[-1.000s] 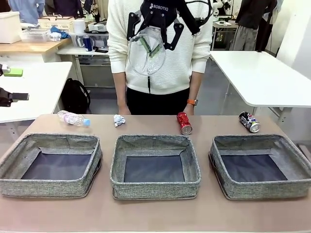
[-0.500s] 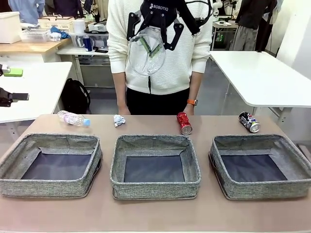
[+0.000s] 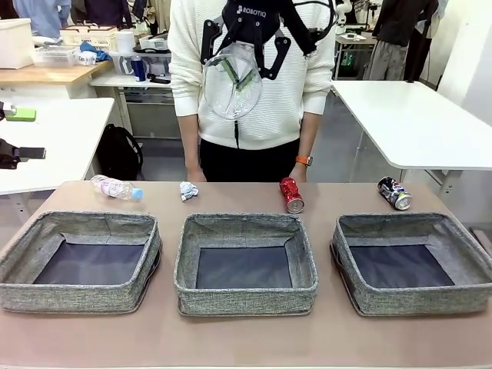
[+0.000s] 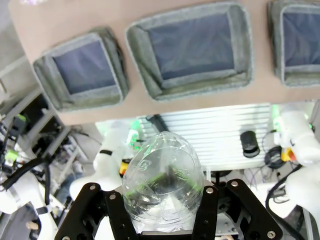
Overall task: Sort the waste into the appropriate baskets.
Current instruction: Place the picked waste into the Fabric basket indicated by the person.
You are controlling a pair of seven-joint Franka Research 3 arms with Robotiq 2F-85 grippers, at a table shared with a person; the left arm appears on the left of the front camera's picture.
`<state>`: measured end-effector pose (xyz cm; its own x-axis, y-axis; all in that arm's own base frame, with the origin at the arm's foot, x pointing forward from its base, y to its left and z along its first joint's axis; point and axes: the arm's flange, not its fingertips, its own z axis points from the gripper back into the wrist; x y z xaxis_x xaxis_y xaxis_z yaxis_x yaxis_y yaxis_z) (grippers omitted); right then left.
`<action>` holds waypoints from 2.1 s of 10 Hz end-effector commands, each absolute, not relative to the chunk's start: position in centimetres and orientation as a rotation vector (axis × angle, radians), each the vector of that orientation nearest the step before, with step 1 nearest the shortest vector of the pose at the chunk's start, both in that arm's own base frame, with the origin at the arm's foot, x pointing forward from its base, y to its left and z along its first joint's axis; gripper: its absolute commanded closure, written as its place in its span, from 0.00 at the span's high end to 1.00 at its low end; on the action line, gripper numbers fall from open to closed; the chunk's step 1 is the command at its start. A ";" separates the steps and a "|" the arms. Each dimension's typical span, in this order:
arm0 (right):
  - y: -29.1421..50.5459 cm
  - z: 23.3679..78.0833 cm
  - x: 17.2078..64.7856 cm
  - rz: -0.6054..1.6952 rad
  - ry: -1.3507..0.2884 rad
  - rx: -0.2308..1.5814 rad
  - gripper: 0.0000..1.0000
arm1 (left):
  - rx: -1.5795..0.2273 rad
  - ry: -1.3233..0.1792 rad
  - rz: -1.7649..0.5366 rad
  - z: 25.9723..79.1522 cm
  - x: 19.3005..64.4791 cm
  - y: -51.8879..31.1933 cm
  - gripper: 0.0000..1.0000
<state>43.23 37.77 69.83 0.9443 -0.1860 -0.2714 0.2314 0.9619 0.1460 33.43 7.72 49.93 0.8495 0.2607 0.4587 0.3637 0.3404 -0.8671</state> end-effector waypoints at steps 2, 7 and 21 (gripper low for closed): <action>37.7 70.0 43.2 -0.209 0.259 0.181 0.03 | -1.260 -0.614 -0.087 50.0 33.5 7.6 1.00; 37.7 70.0 43.2 -0.209 0.259 0.181 0.03 | -1.260 -0.614 -0.087 50.0 33.5 7.6 1.00; 36.5 59.5 45.3 -0.073 0.359 0.184 0.03 | -1.260 -0.614 -0.087 50.0 33.5 7.6 1.00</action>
